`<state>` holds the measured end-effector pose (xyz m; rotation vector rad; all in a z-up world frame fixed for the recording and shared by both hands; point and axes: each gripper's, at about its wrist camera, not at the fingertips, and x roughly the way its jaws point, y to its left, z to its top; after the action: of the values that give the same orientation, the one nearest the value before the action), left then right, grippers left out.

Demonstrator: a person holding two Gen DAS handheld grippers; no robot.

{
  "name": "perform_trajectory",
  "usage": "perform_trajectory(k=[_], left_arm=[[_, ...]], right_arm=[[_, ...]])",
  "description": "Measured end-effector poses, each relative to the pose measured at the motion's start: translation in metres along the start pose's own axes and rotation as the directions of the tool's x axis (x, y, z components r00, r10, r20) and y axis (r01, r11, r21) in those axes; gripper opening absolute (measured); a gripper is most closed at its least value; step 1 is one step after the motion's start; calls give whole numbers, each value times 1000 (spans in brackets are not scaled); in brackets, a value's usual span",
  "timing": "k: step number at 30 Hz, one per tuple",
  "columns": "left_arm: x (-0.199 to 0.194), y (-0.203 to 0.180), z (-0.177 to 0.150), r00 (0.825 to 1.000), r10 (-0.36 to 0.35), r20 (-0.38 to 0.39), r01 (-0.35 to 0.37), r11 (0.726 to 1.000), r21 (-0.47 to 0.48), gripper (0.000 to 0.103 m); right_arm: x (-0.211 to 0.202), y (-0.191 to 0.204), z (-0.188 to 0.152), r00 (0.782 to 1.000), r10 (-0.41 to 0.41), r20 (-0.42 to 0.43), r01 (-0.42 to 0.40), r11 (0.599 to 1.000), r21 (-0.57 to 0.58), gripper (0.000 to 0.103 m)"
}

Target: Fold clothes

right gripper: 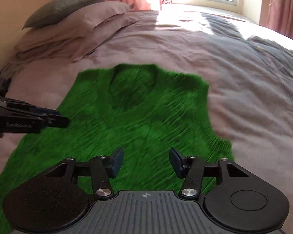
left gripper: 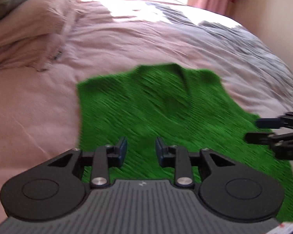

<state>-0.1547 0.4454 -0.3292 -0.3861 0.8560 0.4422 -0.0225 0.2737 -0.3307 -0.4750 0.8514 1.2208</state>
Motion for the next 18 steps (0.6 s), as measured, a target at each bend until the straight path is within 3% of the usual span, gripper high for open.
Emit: perform_trajectory(k=[3, 7, 12, 18], left_arm=[[-7, -49, -52, 996, -34, -84, 35, 999, 14, 25], [-39, -86, -118, 992, 72, -106, -71, 997, 19, 24], [-90, -100, -180, 973, 169, -155, -160, 985, 69, 24], [-138, -105, -223, 949, 216, -229, -219, 976, 12, 24]], right_arm=[[-5, 33, -47, 995, 27, -101, -31, 999, -41, 45], [-37, 66, -106, 992, -89, -94, 64, 969, -241, 45], [-81, 59, -163, 977, -125, -174, 86, 972, -220, 45], [-121, 47, -204, 944, -119, -308, 53, 975, -216, 48]])
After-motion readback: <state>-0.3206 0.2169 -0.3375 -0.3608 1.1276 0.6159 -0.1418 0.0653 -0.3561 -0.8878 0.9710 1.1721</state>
